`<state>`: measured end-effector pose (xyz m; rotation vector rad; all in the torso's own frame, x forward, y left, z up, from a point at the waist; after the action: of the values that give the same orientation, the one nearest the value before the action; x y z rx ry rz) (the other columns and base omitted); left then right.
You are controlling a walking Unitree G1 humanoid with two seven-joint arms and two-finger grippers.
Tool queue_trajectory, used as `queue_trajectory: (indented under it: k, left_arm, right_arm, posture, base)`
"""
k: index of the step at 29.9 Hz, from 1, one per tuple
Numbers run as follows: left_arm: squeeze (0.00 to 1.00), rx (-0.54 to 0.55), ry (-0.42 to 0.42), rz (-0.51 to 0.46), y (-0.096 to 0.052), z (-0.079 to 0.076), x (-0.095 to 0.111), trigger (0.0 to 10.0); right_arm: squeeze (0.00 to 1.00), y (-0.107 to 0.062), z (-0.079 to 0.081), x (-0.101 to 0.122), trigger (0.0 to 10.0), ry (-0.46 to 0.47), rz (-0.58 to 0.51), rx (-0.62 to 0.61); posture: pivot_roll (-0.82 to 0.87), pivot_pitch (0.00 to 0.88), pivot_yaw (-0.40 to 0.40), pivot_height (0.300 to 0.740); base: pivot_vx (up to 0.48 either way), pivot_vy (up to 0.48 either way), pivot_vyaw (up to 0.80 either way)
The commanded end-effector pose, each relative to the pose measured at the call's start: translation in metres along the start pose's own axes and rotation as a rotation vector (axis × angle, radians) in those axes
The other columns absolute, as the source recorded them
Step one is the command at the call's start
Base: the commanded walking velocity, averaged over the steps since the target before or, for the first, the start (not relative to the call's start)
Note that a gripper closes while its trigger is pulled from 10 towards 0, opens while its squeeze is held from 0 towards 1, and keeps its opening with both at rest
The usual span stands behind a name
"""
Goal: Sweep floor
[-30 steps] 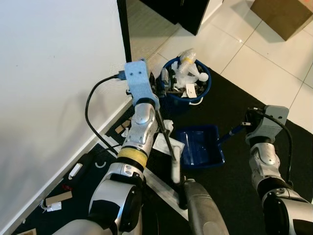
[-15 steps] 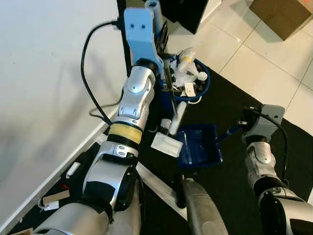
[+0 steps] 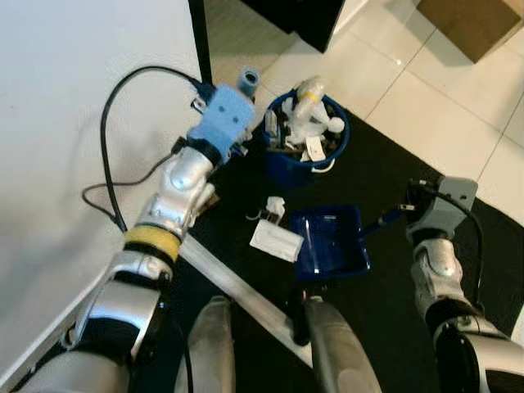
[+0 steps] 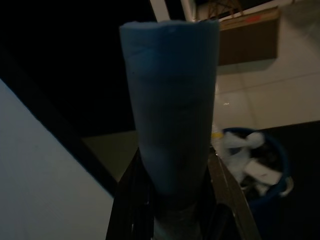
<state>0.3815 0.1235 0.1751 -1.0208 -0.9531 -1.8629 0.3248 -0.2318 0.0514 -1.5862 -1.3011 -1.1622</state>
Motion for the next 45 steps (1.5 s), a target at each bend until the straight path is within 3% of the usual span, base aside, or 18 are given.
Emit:
queue_trajectory:
  k: [1, 9, 14, 17, 18, 21, 22, 25, 26, 27, 29, 30, 32, 33, 36, 41, 42, 45]
  left_arm:
    - [0.00, -0.037, 0.061, -0.041, -0.001, -0.015, 0.001, 10.0]
    - [0.00, 0.031, 0.144, -0.019, -0.013, -0.029, -0.021, 10.0]
    - [0.00, 0.007, 0.150, 0.039, -0.029, -0.071, -0.044, 10.0]
    - [0.00, 0.006, 0.093, 0.079, -0.034, -0.082, -0.051, 10.0]
    - [0.00, 0.025, -0.010, 0.140, -0.037, -0.093, -0.057, 10.0]
    - [0.00, 0.052, -0.086, 0.180, -0.039, -0.102, -0.061, 10.0]
    - [0.00, 0.093, -0.204, 0.221, -0.039, -0.112, -0.062, 10.0]
    - [0.00, 0.143, -0.304, 0.240, -0.035, -0.118, -0.060, 10.0]
    - [0.00, 0.202, -0.399, 0.248, -0.029, -0.123, -0.055, 10.0]
    - [0.00, 0.202, -0.399, 0.248, -0.029, -0.123, -0.055, 10.0]
    - [0.00, 0.252, -0.605, 0.261, -0.013, -0.136, -0.040, 10.0]
    - [0.00, 0.252, -0.605, 0.261, -0.013, -0.136, -0.040, 10.0]
    - [0.00, 0.263, -0.739, 0.238, 0.003, -0.147, -0.020, 10.0]
    - [0.00, 0.263, -0.739, 0.238, 0.003, -0.147, -0.020, 10.0]
    - [0.00, 0.323, -0.903, 0.193, 0.024, -0.145, 0.009, 10.0]
    - [0.00, 0.373, -1.044, 0.156, 0.039, -0.139, 0.031, 10.0]
    - [0.00, 0.403, -1.179, 0.131, 0.050, -0.134, 0.050, 10.0]
    - [0.00, 0.414, -1.248, 0.125, 0.054, -0.133, 0.059, 10.0]
  right_arm:
    - [0.00, -0.021, 0.009, -0.034, 0.0, -0.020, 0.144, 0.065]
    - [0.00, -0.027, 0.011, -0.037, 0.0, -0.045, 0.129, 0.090]
    - [0.00, -0.035, 0.014, -0.043, 0.0, -0.046, 0.138, 0.094]
    - [0.00, -0.037, 0.015, -0.044, 0.0, -0.045, 0.138, 0.094]
    - [0.00, -0.037, 0.015, -0.044, 0.0, -0.045, 0.139, 0.095]
    - [0.00, -0.038, 0.015, -0.045, 0.0, -0.044, 0.139, 0.095]
    - [0.00, -0.039, 0.015, -0.045, 0.0, -0.044, 0.140, 0.096]
    - [0.00, -0.039, 0.015, -0.045, 0.0, -0.044, 0.142, 0.096]
    - [0.00, -0.039, 0.015, -0.046, 0.0, -0.044, 0.144, 0.097]
    - [0.00, -0.039, 0.015, -0.046, 0.0, -0.044, 0.144, 0.097]
    - [0.00, -0.038, 0.014, -0.046, 0.0, -0.044, 0.147, 0.099]
    - [0.00, -0.038, 0.014, -0.046, 0.0, -0.044, 0.147, 0.099]
    - [0.00, -0.038, 0.013, -0.046, 0.0, -0.040, 0.151, 0.094]
    - [0.00, -0.038, 0.013, -0.046, 0.0, -0.040, 0.151, 0.094]
    - [0.00, -0.038, 0.012, -0.047, 0.0, -0.033, 0.158, 0.084]
    - [0.00, -0.038, 0.013, -0.047, 0.0, -0.029, 0.160, 0.082]
    - [0.00, -0.038, 0.016, -0.046, 0.0, -0.025, 0.161, 0.085]
    - [0.00, -0.038, 0.018, -0.046, 0.0, -0.022, 0.162, 0.086]
  posture:
    - [0.06, 0.329, -0.070, 0.740]
    - [0.03, 0.343, -0.078, 0.740]
    - [0.00, 0.350, -0.076, 0.740]
    - [0.00, 0.350, -0.076, 0.740]
    - [0.00, 0.355, -0.075, 0.740]
    - [0.00, 0.355, -0.074, 0.740]
    - [0.00, 0.353, -0.074, 0.740]
    - [0.01, 0.354, -0.074, 0.740]
    - [0.01, 0.353, -0.073, 0.740]
    - [0.01, 0.353, -0.073, 0.740]
    - [0.02, 0.353, -0.071, 0.740]
    - [0.02, 0.353, -0.071, 0.740]
    - [0.03, 0.350, -0.069, 0.740]
    - [0.03, 0.350, -0.069, 0.740]
    - [0.04, 0.345, -0.066, 0.740]
    - [0.05, 0.340, -0.062, 0.740]
    - [0.06, 0.332, -0.059, 0.740]
    - [0.06, 0.330, -0.058, 0.740]
  base:
    - [0.000, 0.000, 0.00]
    - [0.000, 0.000, 0.00]
    - [0.000, 0.000, 0.00]
    - [0.000, 0.000, 0.00]
    - [0.000, 0.000, 0.00]
    - [0.000, 0.000, 0.00]
    - [0.000, 0.000, 0.00]
    - [0.000, 0.000, 0.00]
    - [0.000, 0.000, 0.00]
    - [0.000, 0.000, 0.00]
    - [0.000, 0.000, 0.00]
    - [0.000, 0.000, 0.00]
    - [0.000, 0.000, 0.00]
    - [0.000, 0.000, 0.00]
    - [0.000, 0.000, 0.00]
    - [0.000, 0.000, 0.00]
    - [0.000, 0.000, 0.00]
    - [0.000, 0.000, 0.00]
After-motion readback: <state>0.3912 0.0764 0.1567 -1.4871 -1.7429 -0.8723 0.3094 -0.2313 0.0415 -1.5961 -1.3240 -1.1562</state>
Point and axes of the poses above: a point about 5 cm out from each wrist's last joint towards the gripper, its own y axis pointing out of the wrist towards the gripper, its own x axis along the axis of the wrist's last joint, z = x × y, the point moved 2 cm from there along y, pointing out of the wrist towards the gripper, and after that the axes turned 15 degrees about -y, right-handed, at the moved point
